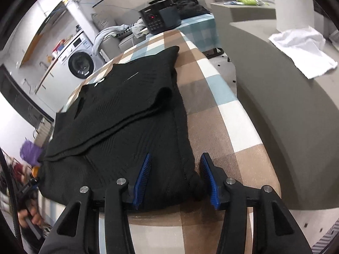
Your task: Fold small clothes
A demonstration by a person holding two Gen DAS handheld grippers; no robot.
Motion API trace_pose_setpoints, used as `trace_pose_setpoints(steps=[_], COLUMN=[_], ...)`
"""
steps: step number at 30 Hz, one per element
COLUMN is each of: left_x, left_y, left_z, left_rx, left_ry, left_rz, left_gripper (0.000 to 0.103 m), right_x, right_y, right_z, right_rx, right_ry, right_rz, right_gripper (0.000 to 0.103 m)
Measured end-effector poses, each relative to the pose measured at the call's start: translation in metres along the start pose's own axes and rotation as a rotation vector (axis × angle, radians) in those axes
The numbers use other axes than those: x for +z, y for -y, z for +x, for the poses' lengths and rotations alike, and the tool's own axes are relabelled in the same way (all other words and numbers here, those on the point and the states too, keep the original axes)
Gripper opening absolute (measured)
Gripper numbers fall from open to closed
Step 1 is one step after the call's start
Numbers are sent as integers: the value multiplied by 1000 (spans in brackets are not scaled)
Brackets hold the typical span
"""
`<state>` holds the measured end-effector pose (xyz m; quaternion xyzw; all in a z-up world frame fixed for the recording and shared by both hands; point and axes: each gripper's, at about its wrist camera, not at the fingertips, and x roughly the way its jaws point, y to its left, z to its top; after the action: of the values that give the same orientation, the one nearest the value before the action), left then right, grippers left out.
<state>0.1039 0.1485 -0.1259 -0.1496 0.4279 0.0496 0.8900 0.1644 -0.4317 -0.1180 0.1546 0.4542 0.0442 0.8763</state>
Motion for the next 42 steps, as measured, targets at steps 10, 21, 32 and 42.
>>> trace_pose_setpoints(steps=[10, 21, 32, 42], left_x=[-10, -42, -46, -17], left_y=[20, 16, -18, -25], left_z=[-1, -36, -73, -89], left_rx=[-35, -24, -32, -145], left_ry=[-8, -41, -24, 40], left_rz=[89, 119, -55, -151], left_gripper=[15, 14, 31, 51], right_x=[1, -19, -5, 9], right_y=[-13, -11, -15, -34], right_z=[10, -10, -48, -23], right_rx=[14, 8, -4, 155], right_ry=[9, -34, 105, 52], right_rz=[-81, -84, -46, -11], right_gripper=[14, 14, 26, 46])
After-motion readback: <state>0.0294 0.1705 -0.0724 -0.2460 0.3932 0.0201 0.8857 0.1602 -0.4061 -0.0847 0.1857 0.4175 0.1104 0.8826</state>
